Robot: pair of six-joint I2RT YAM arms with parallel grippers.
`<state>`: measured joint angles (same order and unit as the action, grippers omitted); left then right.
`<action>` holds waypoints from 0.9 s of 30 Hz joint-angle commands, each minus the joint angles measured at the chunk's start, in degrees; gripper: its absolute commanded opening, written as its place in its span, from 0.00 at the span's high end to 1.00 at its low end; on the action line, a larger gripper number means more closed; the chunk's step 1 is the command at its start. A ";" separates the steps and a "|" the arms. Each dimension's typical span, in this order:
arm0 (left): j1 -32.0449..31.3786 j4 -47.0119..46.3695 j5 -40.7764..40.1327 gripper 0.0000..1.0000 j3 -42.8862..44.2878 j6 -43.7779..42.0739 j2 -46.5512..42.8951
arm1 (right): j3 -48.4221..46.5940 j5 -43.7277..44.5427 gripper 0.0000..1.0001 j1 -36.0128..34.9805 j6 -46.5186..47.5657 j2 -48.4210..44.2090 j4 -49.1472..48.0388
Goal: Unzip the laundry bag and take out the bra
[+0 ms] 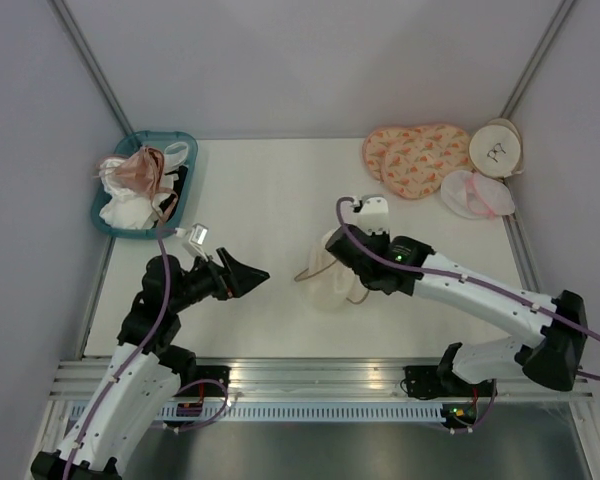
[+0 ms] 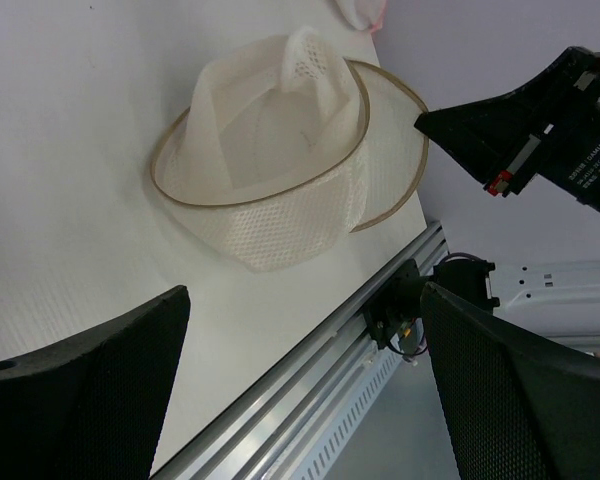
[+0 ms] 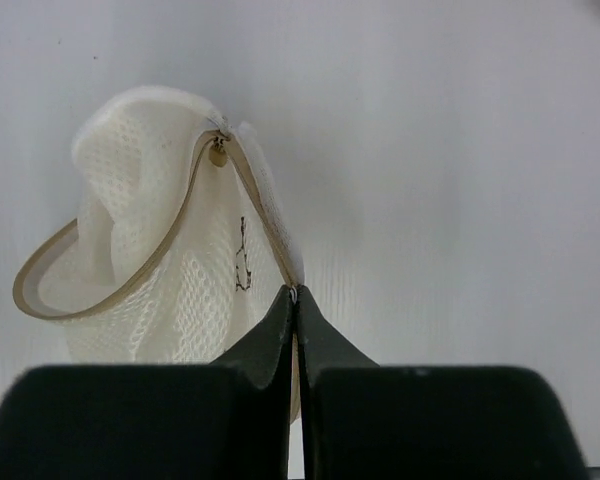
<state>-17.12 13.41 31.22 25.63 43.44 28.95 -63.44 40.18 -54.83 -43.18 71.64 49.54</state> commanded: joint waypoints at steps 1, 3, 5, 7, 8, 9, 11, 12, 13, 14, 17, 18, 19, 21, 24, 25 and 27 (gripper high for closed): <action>-0.28 -1.63 1.74 0.00 -0.75 2.09 -0.21 | -8.18 12.34 1.00 -4.84 4.60 7.89 13.11; -0.28 -1.81 1.74 0.00 -1.28 2.35 -0.30 | -10.38 16.22 1.00 -8.35 2.49 12.29 18.37; -0.28 -1.81 1.74 0.00 -1.54 2.53 -0.56 | -12.14 19.57 1.00 -11.16 2.40 14.83 20.32; -0.28 -1.81 1.74 0.00 -1.63 2.79 -0.82 | -13.11 21.59 1.00 -12.58 2.75 15.90 22.09; -0.28 -1.81 1.91 0.00 -1.72 2.79 -1.17 | -13.46 24.39 1.00 -13.98 1.97 16.77 23.14; -0.36 -1.81 2.00 0.00 -1.81 2.96 -1.35 | -14.51 26.24 1.00 -14.51 1.09 17.22 26.11; -0.36 -1.89 2.17 0.00 -1.98 3.23 -1.70 | -15.66 30.11 0.99 -16.26 -1.73 17.66 28.85; -0.37 -1.81 2.18 0.00 -2.16 3.40 -1.70 | -16.71 31.00 1.00 -16.71 -1.73 17.49 29.73; -0.37 -1.81 2.26 0.00 -2.16 3.41 -1.70 | -17.33 31.79 1.00 -17.06 -0.95 17.40 30.09; -0.37 -1.81 2.35 0.00 -2.16 3.41 -1.62 | -17.77 32.41 1.00 -17.76 0.28 16.96 30.09; -0.45 -1.81 2.26 0.00 -2.34 3.49 -1.62 | -19.00 33.73 0.99 -18.56 4.49 17.83 30.61; -0.45 -1.81 2.35 0.00 -2.42 3.58 -1.62 | -18.91 33.65 1.00 -18.73 5.29 18.27 31.49; -0.54 -1.81 2.44 0.00 -2.51 3.58 -1.70 | -18.39 33.56 1.00 -19.17 5.99 18.62 31.41; -0.45 -1.81 2.35 0.00 -2.86 3.76 -1.97 | -16.12 32.77 1.00 -21.01 10.38 19.33 28.88; -0.54 -1.89 2.26 0.01 -3.48 3.84 -2.32 | -14.08 28.38 1.00 -25.05 16.63 19.68 23.95; -0.54 -1.90 2.26 0.00 -3.83 3.84 -2.58 | -14.34 27.59 1.00 -26.80 16.81 21.42 24.11; -0.54 -1.72 2.09 0.00 -4.09 3.93 -2.67 | -15.91 26.27 1.00 -28.39 17.68 24.32 24.99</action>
<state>-17.45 13.28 32.14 21.93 45.60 26.94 -78.24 68.38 -80.18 -31.03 92.18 74.59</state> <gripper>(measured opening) 0.993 0.009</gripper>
